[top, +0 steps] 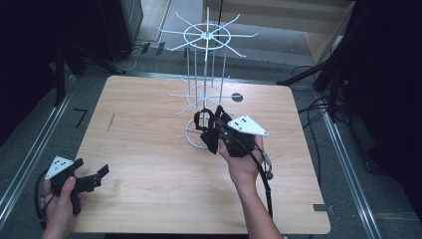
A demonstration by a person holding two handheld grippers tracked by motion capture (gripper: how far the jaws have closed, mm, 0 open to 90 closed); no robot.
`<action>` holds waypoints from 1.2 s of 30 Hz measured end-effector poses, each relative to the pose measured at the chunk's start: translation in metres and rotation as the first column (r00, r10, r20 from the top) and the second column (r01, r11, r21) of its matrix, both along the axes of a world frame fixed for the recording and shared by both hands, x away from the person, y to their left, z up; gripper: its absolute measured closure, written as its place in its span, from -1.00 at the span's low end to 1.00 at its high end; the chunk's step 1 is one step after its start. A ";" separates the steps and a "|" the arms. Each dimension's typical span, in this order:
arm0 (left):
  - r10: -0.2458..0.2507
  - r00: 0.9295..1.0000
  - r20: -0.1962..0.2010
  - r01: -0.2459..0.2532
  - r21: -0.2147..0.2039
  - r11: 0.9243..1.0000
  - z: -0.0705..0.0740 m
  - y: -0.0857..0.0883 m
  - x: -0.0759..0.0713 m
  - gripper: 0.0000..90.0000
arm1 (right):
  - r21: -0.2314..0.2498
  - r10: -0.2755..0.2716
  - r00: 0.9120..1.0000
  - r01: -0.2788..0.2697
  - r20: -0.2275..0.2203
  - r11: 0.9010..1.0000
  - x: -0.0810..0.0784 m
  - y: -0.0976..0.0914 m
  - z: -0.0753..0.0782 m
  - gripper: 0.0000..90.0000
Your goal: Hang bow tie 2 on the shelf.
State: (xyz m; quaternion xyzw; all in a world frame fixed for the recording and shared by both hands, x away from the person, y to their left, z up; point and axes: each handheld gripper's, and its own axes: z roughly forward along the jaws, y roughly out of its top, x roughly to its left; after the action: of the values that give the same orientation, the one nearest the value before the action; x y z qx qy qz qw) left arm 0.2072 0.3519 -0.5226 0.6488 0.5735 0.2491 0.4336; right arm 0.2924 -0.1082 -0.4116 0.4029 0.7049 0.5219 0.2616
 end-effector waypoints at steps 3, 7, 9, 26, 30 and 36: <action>-0.001 1.000 -0.003 0.001 -0.001 1.000 0.000 0.000 0.000 -1.00 | -0.002 -0.003 1.000 0.003 -0.008 1.000 0.003 0.002 -0.004 1.00; 0.000 1.000 -0.001 0.000 0.000 1.000 0.000 0.000 0.000 -1.00 | -0.003 -0.009 1.000 0.009 -0.013 1.000 0.007 0.004 -0.006 1.00; 0.000 1.000 0.000 0.000 0.000 1.000 0.000 0.000 0.000 -1.00 | -0.005 -0.014 1.000 0.014 -0.013 1.000 0.009 0.005 -0.008 1.00; -0.002 1.000 -0.003 0.002 0.000 1.000 0.000 0.000 0.000 -1.00 | 0.010 -0.003 0.999 0.004 -0.044 1.000 0.015 0.001 -0.026 0.74; -0.001 1.000 -0.003 0.001 -0.001 1.000 0.000 0.000 0.001 -1.00 | 0.023 0.010 0.999 -0.009 -0.040 1.000 0.014 -0.001 -0.029 0.37; -0.001 1.000 -0.003 0.001 0.001 1.000 0.000 0.000 0.000 -1.00 | 0.043 0.040 0.998 -0.038 -0.041 0.998 0.013 -0.007 -0.030 0.09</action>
State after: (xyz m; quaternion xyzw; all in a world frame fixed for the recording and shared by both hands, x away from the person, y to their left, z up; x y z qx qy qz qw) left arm 0.2077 0.3521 -0.5227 0.6497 0.5738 0.2482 0.4325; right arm 0.3053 -0.1154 -0.4419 0.4055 0.7068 0.5330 0.2278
